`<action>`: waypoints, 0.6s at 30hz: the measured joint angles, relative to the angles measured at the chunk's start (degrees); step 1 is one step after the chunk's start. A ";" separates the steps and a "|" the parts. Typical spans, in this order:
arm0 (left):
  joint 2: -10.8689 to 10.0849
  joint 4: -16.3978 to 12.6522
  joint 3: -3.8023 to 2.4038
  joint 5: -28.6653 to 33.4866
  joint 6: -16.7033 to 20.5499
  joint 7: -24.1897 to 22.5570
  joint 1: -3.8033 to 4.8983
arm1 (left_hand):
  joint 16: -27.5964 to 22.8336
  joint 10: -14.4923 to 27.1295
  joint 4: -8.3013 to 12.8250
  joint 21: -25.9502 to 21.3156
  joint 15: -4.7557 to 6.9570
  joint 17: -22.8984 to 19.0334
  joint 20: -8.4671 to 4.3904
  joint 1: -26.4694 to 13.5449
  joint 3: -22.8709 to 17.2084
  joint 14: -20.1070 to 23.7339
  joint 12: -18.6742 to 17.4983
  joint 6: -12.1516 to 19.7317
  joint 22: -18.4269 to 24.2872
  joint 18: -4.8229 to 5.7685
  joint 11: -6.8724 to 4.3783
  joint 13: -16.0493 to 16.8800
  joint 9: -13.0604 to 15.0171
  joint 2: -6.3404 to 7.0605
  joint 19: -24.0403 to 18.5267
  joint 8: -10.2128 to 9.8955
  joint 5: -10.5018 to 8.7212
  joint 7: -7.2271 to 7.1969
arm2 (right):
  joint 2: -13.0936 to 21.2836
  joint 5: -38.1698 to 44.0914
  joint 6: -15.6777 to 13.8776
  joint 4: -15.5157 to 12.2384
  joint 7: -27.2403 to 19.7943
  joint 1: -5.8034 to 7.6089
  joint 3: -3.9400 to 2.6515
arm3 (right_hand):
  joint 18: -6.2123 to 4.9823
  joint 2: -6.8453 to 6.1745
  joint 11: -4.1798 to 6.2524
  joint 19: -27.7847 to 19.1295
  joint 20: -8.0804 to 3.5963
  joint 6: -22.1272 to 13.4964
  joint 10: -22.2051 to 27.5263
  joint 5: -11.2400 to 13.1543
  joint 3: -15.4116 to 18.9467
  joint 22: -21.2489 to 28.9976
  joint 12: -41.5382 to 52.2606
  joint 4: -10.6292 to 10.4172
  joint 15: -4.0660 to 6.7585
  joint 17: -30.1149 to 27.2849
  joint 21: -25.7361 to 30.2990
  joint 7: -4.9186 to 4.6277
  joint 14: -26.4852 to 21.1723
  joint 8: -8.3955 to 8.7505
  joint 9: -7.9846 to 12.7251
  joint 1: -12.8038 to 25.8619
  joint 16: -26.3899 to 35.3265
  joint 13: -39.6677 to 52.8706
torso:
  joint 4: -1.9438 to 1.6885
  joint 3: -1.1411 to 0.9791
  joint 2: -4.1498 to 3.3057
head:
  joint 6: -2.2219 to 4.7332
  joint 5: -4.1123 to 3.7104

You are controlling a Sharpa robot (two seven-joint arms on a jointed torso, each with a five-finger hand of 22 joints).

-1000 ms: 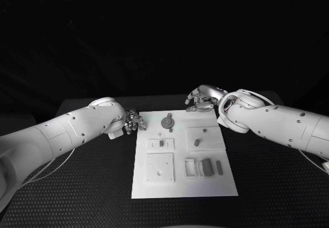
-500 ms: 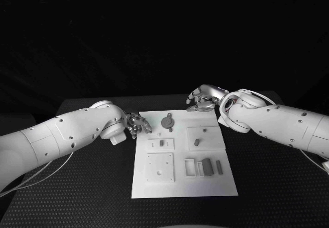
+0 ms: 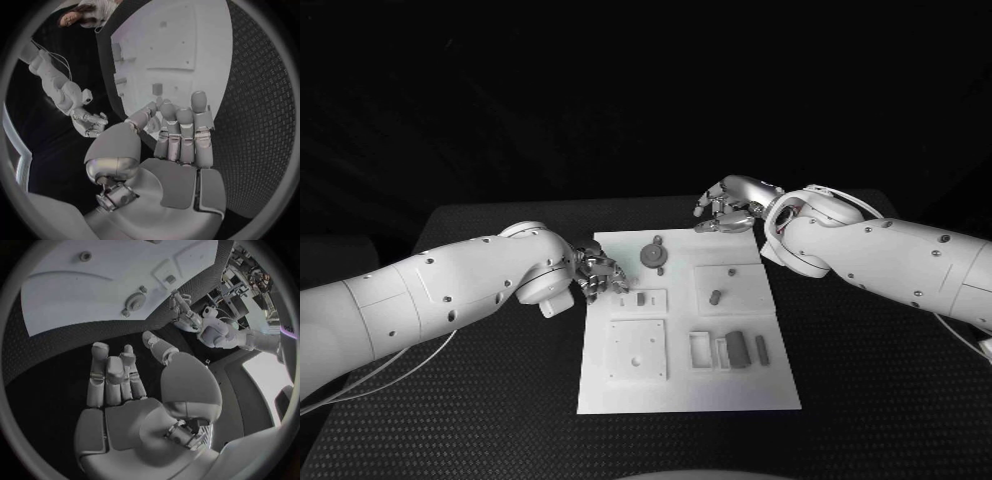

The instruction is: Assemble the parts on the task board

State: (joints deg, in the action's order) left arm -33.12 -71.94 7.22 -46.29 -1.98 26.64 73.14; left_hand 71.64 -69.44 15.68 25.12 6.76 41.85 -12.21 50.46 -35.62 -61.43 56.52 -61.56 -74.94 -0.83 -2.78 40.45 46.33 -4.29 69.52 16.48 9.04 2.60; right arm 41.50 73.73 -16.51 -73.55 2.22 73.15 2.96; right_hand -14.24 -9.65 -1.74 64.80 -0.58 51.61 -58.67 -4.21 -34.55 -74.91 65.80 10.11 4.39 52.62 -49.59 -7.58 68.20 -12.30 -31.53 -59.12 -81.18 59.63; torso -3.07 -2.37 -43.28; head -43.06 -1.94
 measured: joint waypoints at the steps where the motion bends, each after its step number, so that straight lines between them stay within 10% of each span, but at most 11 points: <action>1: -0.06 -0.11 0.09 -0.05 -0.01 0.12 0.00 | 0.03 0.00 0.00 0.04 0.00 0.00 0.01 -0.09 0.00 0.00 0.00 0.00 0.00 0.00 -0.01 0.00 0.00 -0.09 0.02 0.00 0.00 0.00 | 0.04 0.00 0.00 -0.01 0.00 0.00 0.00 | 0.00 0.00 0.00 0.00 0.00 0.00 0.00 0.00 0.00 0.00 0.00 0.00 0.00 0.00 0.00 0.00 0.00 0.00 0.00 0.00 0.00 0.00 | 0.00 0.01 0.01 | -0.01 0.00; 18: 0.39 -0.17 1.71 -2.51 -0.75 1.67 -0.01 | 0.44 -0.19 0.09 0.44 -0.01 0.01 -0.08 -0.09 0.08 -0.40 0.23 -0.25 0.01 0.00 -0.20 0.14 0.00 -0.09 0.32 0.00 0.01 -0.26 | 0.21 -0.16 0.01 -0.06 -0.01 0.00 0.00 | 0.00 0.00 0.00 -0.02 0.01 -0.07 0.00 0.00 0.00 0.00 0.00 0.00 0.00 0.01 0.00 0.03 0.00 0.00 0.00 0.00 0.00 0.01 | 0.12 -0.01 -0.05 | -0.02 0.20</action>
State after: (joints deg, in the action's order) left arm -32.73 -72.10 8.93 -48.80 -2.73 28.31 73.13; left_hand 72.07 -69.63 15.77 25.57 6.76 41.86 -12.28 50.37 -35.53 -61.83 56.75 -61.80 -74.93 -0.82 -2.98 40.59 46.34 -4.38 69.83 16.48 9.04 2.33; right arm 41.71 73.58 -16.51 -73.61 2.22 73.15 2.96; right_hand -14.25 -9.65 -1.74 64.79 -0.57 51.54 -58.67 -4.21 -34.55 -74.91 65.80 10.11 4.39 52.63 -49.59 -7.56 68.20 -12.30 -31.53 -59.13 -81.18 59.64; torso -2.95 -2.38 -43.33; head -43.07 -1.74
